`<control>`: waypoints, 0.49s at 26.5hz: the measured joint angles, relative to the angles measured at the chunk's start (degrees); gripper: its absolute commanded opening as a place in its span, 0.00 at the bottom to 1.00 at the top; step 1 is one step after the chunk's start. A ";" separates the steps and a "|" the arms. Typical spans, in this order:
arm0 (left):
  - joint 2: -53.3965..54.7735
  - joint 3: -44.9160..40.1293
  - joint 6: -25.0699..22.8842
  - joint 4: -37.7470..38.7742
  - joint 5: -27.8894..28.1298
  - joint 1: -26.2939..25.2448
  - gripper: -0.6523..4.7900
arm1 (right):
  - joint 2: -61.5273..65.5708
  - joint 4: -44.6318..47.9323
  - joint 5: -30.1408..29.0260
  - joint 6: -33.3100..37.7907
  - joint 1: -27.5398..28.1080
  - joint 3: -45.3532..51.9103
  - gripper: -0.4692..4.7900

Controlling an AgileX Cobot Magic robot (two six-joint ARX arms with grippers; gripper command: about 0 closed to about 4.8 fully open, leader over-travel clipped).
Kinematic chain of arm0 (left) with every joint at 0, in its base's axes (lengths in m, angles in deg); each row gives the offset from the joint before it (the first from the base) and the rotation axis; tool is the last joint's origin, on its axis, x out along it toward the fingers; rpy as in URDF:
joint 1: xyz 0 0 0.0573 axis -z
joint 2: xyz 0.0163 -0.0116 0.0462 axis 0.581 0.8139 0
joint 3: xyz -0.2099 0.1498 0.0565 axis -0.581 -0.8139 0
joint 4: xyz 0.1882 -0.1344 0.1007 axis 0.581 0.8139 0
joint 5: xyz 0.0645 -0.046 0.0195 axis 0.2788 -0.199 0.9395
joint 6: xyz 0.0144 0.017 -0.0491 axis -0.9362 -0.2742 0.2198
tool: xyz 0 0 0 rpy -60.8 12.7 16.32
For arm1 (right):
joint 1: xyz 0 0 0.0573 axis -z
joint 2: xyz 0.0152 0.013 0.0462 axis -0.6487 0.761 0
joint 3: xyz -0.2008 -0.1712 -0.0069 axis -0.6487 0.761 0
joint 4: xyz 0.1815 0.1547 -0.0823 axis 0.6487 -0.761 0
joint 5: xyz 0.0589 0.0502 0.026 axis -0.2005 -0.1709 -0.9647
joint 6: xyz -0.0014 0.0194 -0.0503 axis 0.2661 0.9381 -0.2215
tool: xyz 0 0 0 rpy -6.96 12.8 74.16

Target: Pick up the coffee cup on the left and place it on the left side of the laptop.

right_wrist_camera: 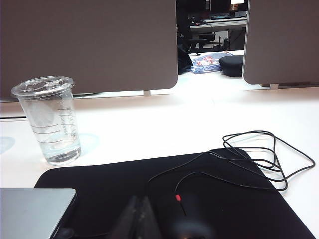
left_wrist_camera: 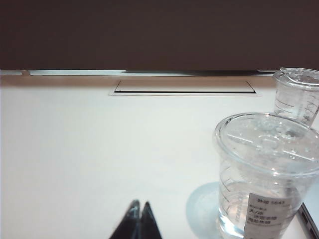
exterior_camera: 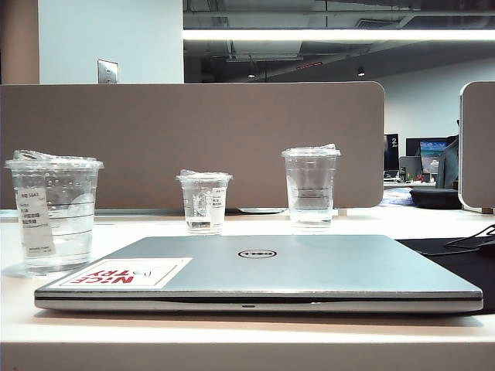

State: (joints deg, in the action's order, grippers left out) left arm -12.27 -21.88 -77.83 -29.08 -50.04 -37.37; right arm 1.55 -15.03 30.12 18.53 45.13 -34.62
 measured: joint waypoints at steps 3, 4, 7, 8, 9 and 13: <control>0.00 0.00 0.00 0.02 0.00 0.00 0.11 | 0.00 0.00 0.02 0.00 -0.17 0.00 0.08; 0.00 0.00 0.00 0.00 0.00 0.00 0.11 | 0.00 0.00 0.02 -0.02 -0.39 0.00 0.08; 0.00 0.00 0.00 0.00 0.00 0.00 0.11 | 0.00 0.00 0.28 -0.26 -1.95 0.00 0.08; 0.00 0.00 0.00 0.00 0.00 0.00 0.11 | 0.00 0.00 0.52 -0.39 -2.21 0.00 0.08; 0.00 0.00 0.00 0.00 0.00 0.00 0.11 | 0.00 -0.02 1.01 -0.44 -2.58 0.00 0.08; 0.00 0.00 0.00 0.00 0.00 0.00 0.11 | 0.00 -0.26 1.16 -0.50 -2.71 0.00 0.08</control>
State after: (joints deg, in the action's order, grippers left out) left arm -12.27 -21.88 -77.83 -29.08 -50.04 -37.37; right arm 1.55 -15.29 31.27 18.02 42.42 -34.62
